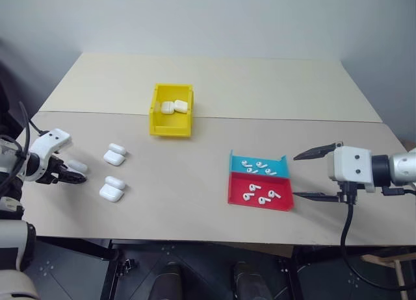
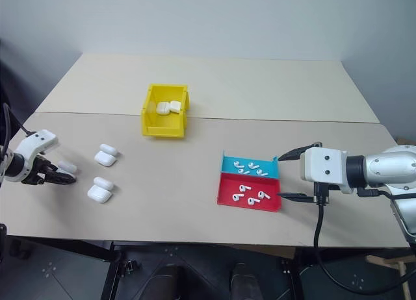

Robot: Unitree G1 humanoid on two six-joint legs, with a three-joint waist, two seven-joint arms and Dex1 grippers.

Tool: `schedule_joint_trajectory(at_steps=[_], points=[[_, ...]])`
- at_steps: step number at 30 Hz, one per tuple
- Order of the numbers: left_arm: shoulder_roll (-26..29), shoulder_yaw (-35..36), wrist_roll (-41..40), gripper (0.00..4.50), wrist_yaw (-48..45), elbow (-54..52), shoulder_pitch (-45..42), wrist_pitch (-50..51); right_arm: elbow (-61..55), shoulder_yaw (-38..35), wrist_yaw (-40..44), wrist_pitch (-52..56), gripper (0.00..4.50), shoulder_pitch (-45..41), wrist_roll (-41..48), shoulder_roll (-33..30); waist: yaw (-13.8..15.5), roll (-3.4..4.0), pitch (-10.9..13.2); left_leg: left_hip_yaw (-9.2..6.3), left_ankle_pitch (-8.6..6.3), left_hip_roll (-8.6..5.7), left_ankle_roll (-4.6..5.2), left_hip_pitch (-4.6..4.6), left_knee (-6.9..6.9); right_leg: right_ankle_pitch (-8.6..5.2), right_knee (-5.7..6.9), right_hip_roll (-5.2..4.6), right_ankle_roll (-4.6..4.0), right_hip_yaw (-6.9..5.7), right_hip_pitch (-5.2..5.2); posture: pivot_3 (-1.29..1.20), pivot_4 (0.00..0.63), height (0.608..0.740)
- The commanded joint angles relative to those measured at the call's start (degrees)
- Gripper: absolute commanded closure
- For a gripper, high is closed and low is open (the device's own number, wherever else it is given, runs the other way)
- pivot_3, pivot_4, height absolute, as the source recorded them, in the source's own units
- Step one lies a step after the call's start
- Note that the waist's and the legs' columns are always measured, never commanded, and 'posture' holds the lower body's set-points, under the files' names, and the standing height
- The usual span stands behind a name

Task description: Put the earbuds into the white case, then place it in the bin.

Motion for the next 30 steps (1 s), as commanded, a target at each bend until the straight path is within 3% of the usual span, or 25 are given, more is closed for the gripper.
schedule_joint_trajectory(at_steps=[1,6,10,13,17,20,23,26,30], points=[[2.25,4.18,-2.99,1.67,0.51,-8.36,2.01,0.53,-0.28,-1.67,-0.62,-1.37,0.0,-1.02,0.0,-0.28,-0.05,-0.02,0.01,-0.01,0.0,0.01,0.0,-0.01,0.01,0.0,0.0,0.0,0.0,-0.01,0.0,0.0,0.15,0.74],[5.12,20.89,-16.2,1.67,-2.7,-33.66,12.98,0.61,-1.36,-3.1,0.67,2.27,0.0,-1.95,2.12,-2.3,-0.44,-0.23,0.04,-0.03,0.0,0.06,0.0,-0.33,0.02,0.01,0.0,0.0,-0.01,-0.02,-0.31,0.0,0.15,0.74],[-1.33,34.01,-27.97,1.67,-0.07,-50.97,19.51,0.33,-2.47,0.51,1.15,12.23,0.0,-8.24,3.86,-5.13,-0.52,-0.07,-0.02,0.0,0.0,0.06,-0.01,-0.53,0.14,0.04,0.14,-0.03,-0.01,0.02,-0.56,0.0,0.15,0.74],[-11.6,38.92,-37.29,1.67,4.06,-60.36,22.05,-2.43,-3.22,4.82,2.6,16.25,0.0,-13.35,3.06,-6.33,-0.44,0.04,-0.1,-0.01,0.0,0.06,0.0,-0.45,0.29,0.03,0.34,0.0,-0.02,0.03,-0.52,0.0,0.15,0.74],[-23.19,33.44,-44.09,1.67,5.38,-69.83,29.43,-5.7,-7.09,11.22,4.27,24.86,0.0,-18.31,3.23,-7.06,-0.41,0.06,-0.14,-0.02,0.0,0.05,0.0,-0.41,0.34,0.02,0.32,0.0,-0.01,0.03,-0.42,0.0,0.15,0.74],[-32.35,28.55,-41.94,1.67,7.51,-71.05,34.63,-14.62,-10.33,14.59,3.01,31.97,0.0,-21.61,3.81,-5.88,-0.33,0.05,-0.14,0.01,-0.01,0.02,0.0,-0.46,0.46,0.02,0.33,-0.02,0.0,0.07,-0.43,0.0,0.15,0.74],[-35.2,23.16,-38.6,1.67,3.81,-68.06,37.66,-23.45,-14.63,17.21,1.22,36.83,0.38,-22.03,3.78,-4.95,-0.24,0.05,-0.15,-0.04,-0.01,0.03,0.01,-0.52,0.51,0.02,0.38,0.01,-0.01,0.07,-0.52,0.0,0.15,0.74],[-35.62,21.38,-39.24,1.67,1.05,-65.39,38.27,-28.61,-17.01,21.05,-1.51,39.3,1.28,-22.3,0.5,-4.29,-0.23,0.07,-0.18,-0.04,-0.01,0.02,0.01,-0.51,0.5,0.02,0.34,0.0,-0.01,0.07,-0.49,0.0,0.15,0.74],[-34.93,20.12,-40.55,1.67,-1.8,-62.85,38.29,-32.59,-18.6,25.75,-2.9,41.06,1.28,-23.75,-2.67,-3.28,-0.18,0.08,-0.2,-0.03,-0.01,0.0,0.01,-0.52,0.53,0.02,0.33,-0.01,-0.01,0.07,-0.49,0.0,0.15,0.74]])
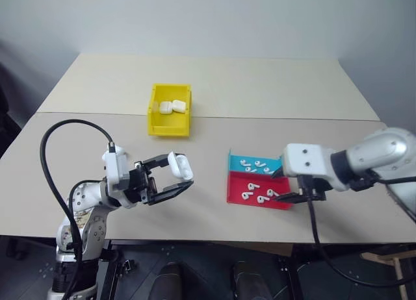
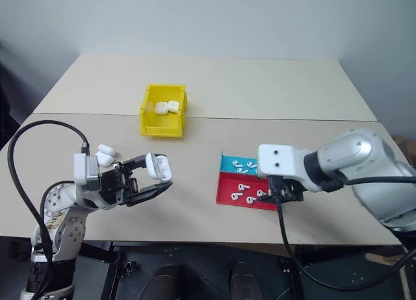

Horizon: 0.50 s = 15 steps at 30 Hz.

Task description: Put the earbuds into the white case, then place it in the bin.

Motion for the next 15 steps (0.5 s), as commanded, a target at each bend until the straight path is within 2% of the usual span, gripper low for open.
schedule_joint_trajectory(at_steps=[1,3,7,15], points=[[0.54,-0.86,-2.18,1.67,-2.84,0.41,0.31,-3.97,-2.54,2.69,-0.87,2.32,1.28,-2.8,-2.41,0.92,-0.02,0.0,0.0,0.0,0.0,0.0,0.0,0.0,0.0,0.0,0.0,0.01,0.0,0.0,0.0,0.0,0.15,0.74],[-0.34,-0.88,-3.24,1.67,-2.91,0.63,0.97,-5.46,-2.78,5.31,-0.91,3.0,1.28,-4.05,-4.29,1.67,-0.22,0.01,-0.01,0.0,0.0,0.01,0.01,0.0,-0.01,0.0,-0.01,0.01,0.0,0.0,-0.01,0.0,0.15,0.74],[-1.11,-1.41,-4.3,1.67,-1.63,-0.62,2.84,-5.94,-2.77,9.77,-0.97,4.2,2.18,-6.3,-7.42,3.59,-0.13,0.01,-0.02,-0.01,-0.01,0.01,0.01,0.0,0.0,0.0,-0.02,0.01,0.0,-0.01,-0.01,0.0,0.15,0.74],[0.74,-2.91,-4.47,1.67,-4.96,-0.91,5.85,-9.51,-1.04,15.41,-0.31,3.83,2.18,-7.71,-12.66,5.57,-0.11,0.02,-0.03,-0.01,-0.01,0.01,0.01,0.0,-0.01,0.0,-0.02,0.01,0.0,-0.01,0.0,0.0,0.15,0.74]])
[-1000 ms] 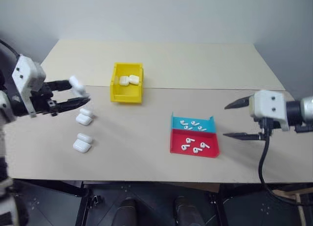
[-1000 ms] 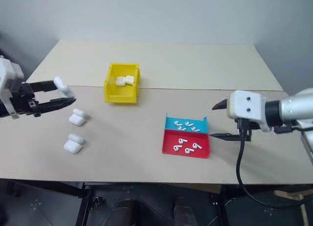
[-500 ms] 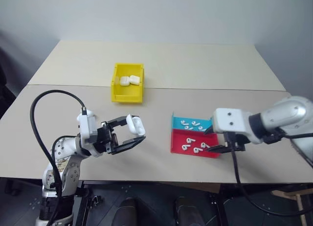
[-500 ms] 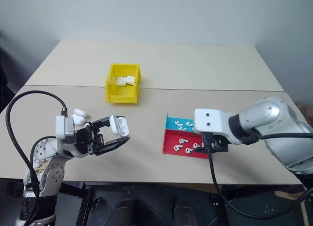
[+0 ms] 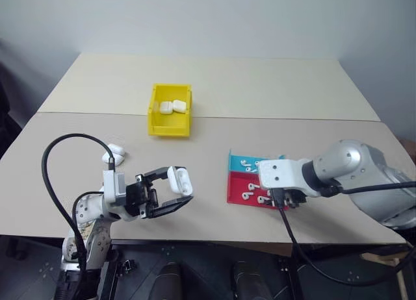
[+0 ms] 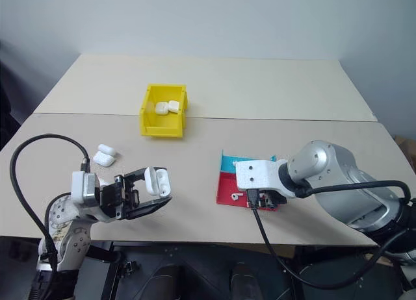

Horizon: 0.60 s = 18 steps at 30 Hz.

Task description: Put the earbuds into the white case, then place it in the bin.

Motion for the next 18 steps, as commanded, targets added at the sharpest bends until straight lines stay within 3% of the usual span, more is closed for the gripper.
schedule_joint_trajectory(at_steps=[1,18], points=[[1.09,-0.36,-1.39,1.67,-1.28,-2.08,0.66,-2.32,0.12,0.95,0.2,-0.05,2.18,-1.2,-2.47,0.43,0.0,0.0,0.0,0.0,0.0,0.0,0.0,0.0,0.0,0.0,0.0,0.0,0.0,0.0,0.0,0.0,0.15,0.74],[4.14,-2.98,-0.48,1.67,-0.82,-3.26,1.78,-4.04,5.62,8.04,1.78,1.57,2.18,-4.34,-10.85,5.34,-0.03,0.01,0.0,0.0,0.0,0.01,0.0,-0.01,-0.02,0.0,-0.03,0.01,0.0,0.0,-0.02,0.0,0.15,0.74]])
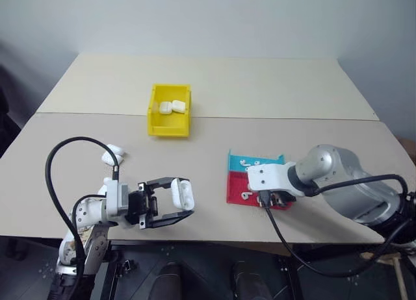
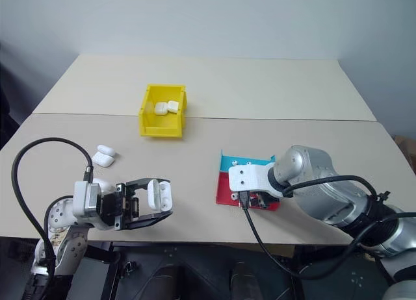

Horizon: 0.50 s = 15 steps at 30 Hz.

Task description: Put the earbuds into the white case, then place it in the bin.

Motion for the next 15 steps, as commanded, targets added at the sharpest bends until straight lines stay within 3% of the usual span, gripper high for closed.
schedule_joint_trajectory(at_steps=[1,15], points=[[0.77,-0.25,-0.6,1.67,0.46,-2.46,0.08,-0.96,-0.5,-0.52,1.13,0.34,2.18,-1.58,-1.25,0.12,0.03,0.0,0.0,0.0,0.0,0.0,0.0,0.0,0.0,0.0,0.0,0.0,0.0,0.0,0.0,0.0,0.15,0.74],[2.48,-1.3,-0.07,1.67,2.95,-3.44,0.58,-0.27,-0.09,-0.38,1.71,-0.22,2.18,-0.24,-3.34,1.65,0.03,0.0,0.0,0.0,0.0,0.0,0.0,0.0,-0.01,0.0,0.0,0.0,0.0,0.0,0.0,0.0,0.15,0.74]])
